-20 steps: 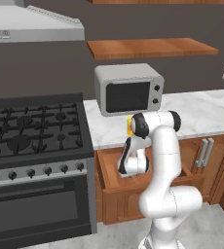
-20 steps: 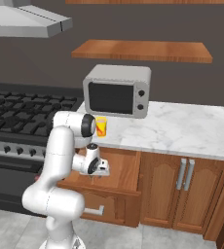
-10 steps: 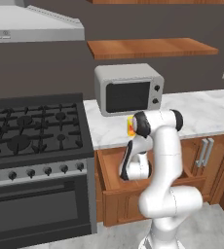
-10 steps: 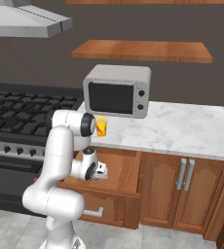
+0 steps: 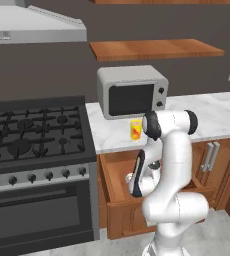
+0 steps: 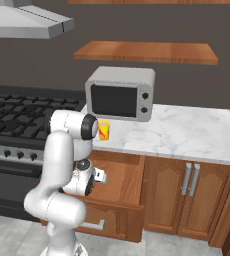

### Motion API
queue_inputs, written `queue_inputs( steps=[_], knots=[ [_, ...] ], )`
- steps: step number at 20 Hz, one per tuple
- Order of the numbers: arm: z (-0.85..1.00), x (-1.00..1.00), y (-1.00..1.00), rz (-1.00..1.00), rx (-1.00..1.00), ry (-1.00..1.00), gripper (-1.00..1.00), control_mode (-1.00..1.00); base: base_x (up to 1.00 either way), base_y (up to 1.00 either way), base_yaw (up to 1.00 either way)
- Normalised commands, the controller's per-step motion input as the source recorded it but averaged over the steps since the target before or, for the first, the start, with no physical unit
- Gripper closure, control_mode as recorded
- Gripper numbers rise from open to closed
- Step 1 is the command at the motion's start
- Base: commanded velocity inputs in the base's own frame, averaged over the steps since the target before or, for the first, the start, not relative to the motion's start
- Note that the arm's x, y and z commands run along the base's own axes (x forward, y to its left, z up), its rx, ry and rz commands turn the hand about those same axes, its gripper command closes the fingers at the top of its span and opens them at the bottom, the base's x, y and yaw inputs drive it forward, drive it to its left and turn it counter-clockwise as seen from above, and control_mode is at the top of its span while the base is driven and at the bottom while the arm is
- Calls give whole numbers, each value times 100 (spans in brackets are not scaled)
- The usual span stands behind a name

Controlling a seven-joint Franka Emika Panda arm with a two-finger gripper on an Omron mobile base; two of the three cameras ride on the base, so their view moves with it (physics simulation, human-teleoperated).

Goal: Pick up the straw from the right drawer and put it inside the smoothie cup.

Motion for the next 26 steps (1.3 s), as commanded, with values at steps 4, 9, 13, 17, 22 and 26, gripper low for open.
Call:
queue_inputs(
  steps=[4, 9, 13, 17, 22, 26],
  knots=[
    [99, -3, -21, 0, 10, -15, 100, -100, 0, 0, 0],
    [100, -2, -22, 0, 9, -5, 100, -100, 0, 0, 0],
    [100, -19, -7, 0, 3, 0, 100, -100, 0, 0, 0],
    [100, -9, -2, 0, 1, 0, 100, -100, 0, 0, 0],
    [100, 0, -14, 0, 3, 0, 100, -100, 0, 0, 0],
    [100, 0, -10, 0, 4, 0, 100, -100, 0, 0, 0]
  ],
)
